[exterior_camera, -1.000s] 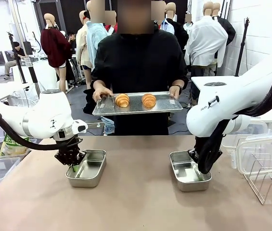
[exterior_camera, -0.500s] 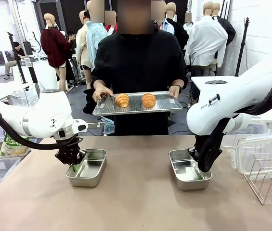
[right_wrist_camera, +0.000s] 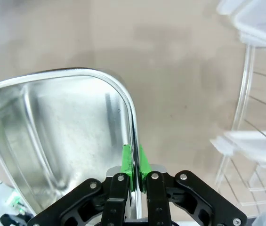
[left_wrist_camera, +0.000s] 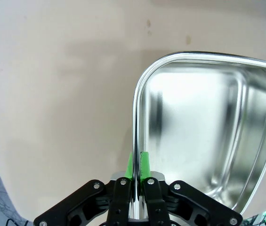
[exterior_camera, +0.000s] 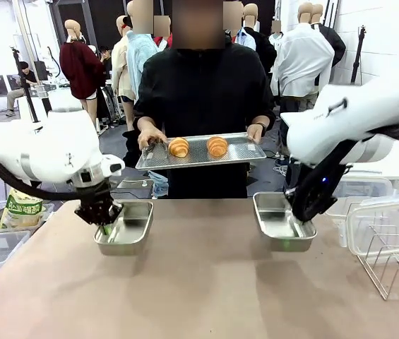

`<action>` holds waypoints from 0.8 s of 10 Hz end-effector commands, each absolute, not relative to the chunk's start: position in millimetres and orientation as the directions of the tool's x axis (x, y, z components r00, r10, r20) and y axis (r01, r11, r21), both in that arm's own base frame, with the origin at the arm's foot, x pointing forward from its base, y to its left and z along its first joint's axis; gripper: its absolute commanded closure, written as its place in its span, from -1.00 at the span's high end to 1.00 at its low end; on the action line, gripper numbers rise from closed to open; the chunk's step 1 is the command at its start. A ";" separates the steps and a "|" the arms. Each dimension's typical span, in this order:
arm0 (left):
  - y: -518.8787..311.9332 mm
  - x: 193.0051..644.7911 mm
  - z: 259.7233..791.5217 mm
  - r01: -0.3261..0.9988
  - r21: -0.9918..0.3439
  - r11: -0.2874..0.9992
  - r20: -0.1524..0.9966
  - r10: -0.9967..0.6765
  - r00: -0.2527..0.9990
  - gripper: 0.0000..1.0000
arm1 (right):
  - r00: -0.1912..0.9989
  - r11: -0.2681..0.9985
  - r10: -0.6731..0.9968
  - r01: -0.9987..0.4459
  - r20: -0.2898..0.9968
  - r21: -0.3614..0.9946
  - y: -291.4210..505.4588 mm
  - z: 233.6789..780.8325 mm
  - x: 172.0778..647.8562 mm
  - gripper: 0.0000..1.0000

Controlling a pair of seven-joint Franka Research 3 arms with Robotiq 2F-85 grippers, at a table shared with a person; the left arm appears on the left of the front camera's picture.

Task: Place the bread in airtight containers.
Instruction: Lift both Airtight Container.

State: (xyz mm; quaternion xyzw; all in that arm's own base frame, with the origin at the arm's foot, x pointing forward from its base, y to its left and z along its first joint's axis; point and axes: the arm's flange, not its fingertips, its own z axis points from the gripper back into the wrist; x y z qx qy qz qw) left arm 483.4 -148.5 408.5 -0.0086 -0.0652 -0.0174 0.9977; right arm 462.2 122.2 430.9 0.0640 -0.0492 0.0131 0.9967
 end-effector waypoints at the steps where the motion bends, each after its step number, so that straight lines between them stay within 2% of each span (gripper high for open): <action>1: -161.2 474.1 458.7 0.009 -0.040 0.999 0.182 -0.002 0.983 -1.00 | 0.993 0.986 0.034 -0.051 0.111 0.156 107.0 472.3 456.4 -1.00; 4: -182.0 465.1 488.6 0.022 -0.054 0.998 0.215 -0.010 0.977 -1.00 | 0.997 0.991 0.020 -0.030 0.076 0.133 103.8 504.4 450.5 -1.00; 6: -183.3 468.7 482.2 0.014 -0.031 0.999 0.200 -0.008 0.980 -1.00 | 0.999 0.999 0.027 -0.027 0.018 0.039 120.1 505.7 458.8 -1.00; 8: -185.1 467.0 481.0 0.014 -0.039 0.999 0.180 -0.007 0.984 -1.00 | 1.000 1.000 0.010 -0.009 0.023 -0.024 128.4 507.5 460.6 -1.00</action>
